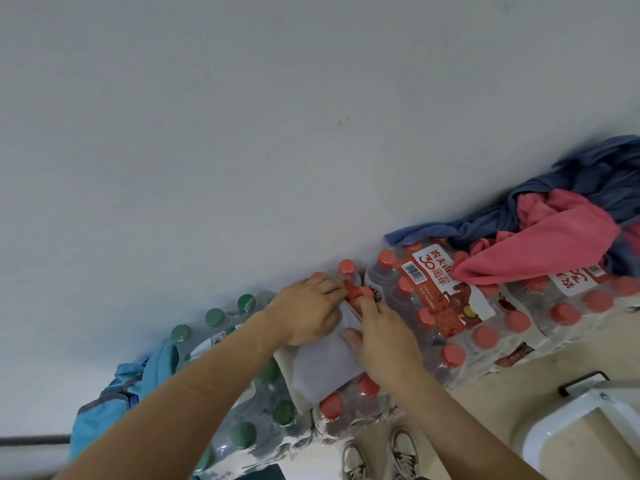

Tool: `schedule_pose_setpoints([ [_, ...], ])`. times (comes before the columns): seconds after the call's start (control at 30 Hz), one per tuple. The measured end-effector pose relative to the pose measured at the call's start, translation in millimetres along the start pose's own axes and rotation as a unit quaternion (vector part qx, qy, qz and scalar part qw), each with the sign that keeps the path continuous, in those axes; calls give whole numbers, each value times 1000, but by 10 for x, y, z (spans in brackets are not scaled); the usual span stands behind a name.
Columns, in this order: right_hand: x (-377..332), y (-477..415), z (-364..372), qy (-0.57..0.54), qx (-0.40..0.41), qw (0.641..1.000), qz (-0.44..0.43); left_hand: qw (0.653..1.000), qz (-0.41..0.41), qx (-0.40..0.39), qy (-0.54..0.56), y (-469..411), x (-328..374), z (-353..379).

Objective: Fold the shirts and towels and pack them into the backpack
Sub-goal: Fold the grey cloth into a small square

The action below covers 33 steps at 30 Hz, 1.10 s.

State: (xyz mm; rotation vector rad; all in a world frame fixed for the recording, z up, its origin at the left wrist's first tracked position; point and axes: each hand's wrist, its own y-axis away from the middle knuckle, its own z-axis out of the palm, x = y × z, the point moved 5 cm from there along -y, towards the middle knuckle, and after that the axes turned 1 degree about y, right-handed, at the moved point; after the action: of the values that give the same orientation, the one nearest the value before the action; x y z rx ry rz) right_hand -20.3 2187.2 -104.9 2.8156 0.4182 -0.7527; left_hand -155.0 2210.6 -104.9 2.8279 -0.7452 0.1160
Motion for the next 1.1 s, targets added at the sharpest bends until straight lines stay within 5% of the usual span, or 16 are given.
schedule_pose_setpoints([
  [0.3, -42, -232, 10, -29, -240, 970, 29, 996, -48, -79, 7, -3, -69, -95],
  [0.5, -183, -225, -37, -14, -273, 962, 4, 975, -126, -69, 172, 190, -110, -261],
  [0.67, -474, -380, -562, -82, -220, 970, -57, 974, -169, 16, 148, 416, -167, -879],
  [0.87, -937, -378, -1337, 104, 21, 950, -295, 937, -133, 322, 16, 736, -44, -1411],
  [0.93, -848, -241, -1202, 146, 63, 929, -336, 946, -118, 300, -40, 756, 96, -1161],
  [1.1, -183, 145, -299, 233, -19, 909, -346, 986, -72, 146, -17, 770, 400, -109],
])
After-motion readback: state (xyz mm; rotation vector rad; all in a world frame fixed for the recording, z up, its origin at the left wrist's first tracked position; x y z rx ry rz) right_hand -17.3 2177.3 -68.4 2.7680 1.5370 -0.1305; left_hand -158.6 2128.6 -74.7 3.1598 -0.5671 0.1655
